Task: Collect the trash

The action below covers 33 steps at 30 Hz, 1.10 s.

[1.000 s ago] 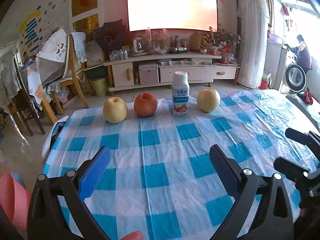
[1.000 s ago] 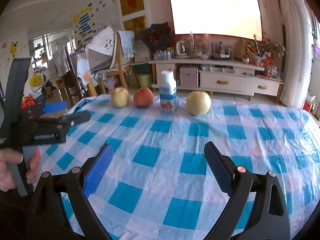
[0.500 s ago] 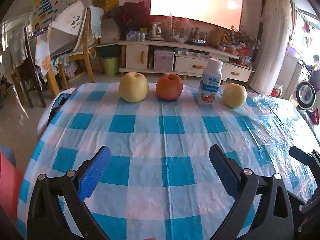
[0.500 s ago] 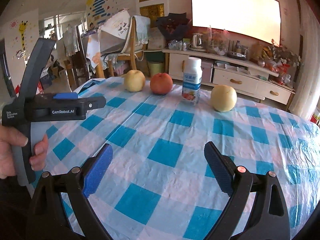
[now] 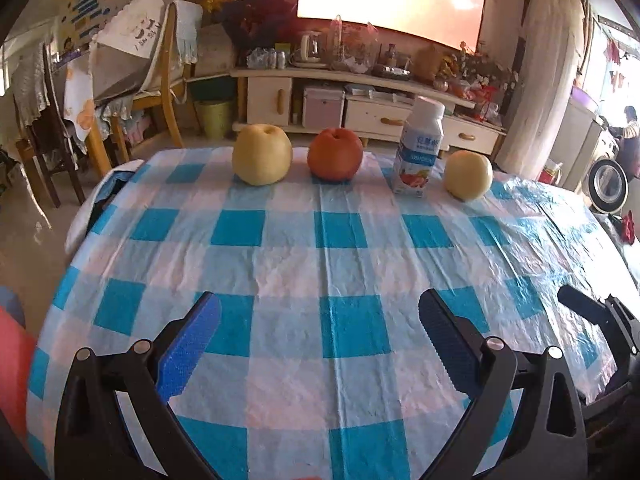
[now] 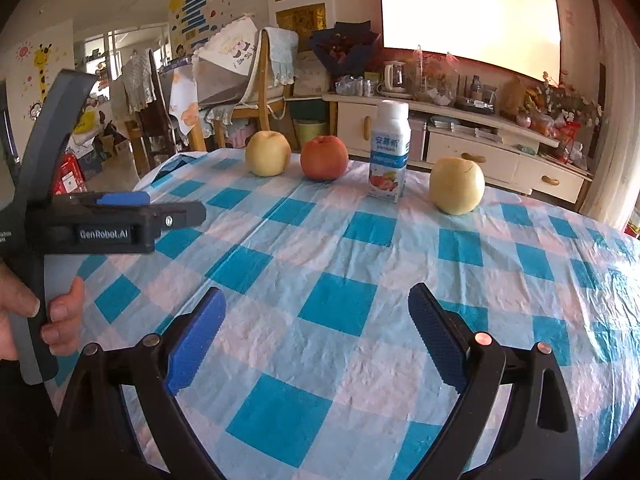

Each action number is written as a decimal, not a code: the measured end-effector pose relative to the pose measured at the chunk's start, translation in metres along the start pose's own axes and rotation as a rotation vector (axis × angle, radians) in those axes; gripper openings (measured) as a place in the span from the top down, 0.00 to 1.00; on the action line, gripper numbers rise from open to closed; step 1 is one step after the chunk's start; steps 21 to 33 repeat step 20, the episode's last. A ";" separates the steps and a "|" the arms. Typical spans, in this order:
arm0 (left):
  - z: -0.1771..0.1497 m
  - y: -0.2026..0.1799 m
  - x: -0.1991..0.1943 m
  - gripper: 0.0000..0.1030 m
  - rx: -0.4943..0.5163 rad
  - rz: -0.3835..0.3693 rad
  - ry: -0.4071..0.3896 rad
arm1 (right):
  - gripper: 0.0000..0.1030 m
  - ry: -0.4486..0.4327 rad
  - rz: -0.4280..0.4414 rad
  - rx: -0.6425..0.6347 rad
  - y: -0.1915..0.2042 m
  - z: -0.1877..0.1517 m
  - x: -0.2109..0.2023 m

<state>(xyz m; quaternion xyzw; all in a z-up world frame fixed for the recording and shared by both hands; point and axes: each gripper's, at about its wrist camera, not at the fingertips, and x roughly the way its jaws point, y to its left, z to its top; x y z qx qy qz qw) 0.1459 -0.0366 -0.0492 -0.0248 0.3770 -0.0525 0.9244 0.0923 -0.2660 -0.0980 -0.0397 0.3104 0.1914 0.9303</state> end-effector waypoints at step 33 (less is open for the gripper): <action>-0.001 -0.003 -0.008 0.05 0.016 0.086 -0.064 | 0.09 0.014 0.003 0.007 0.000 -0.002 0.004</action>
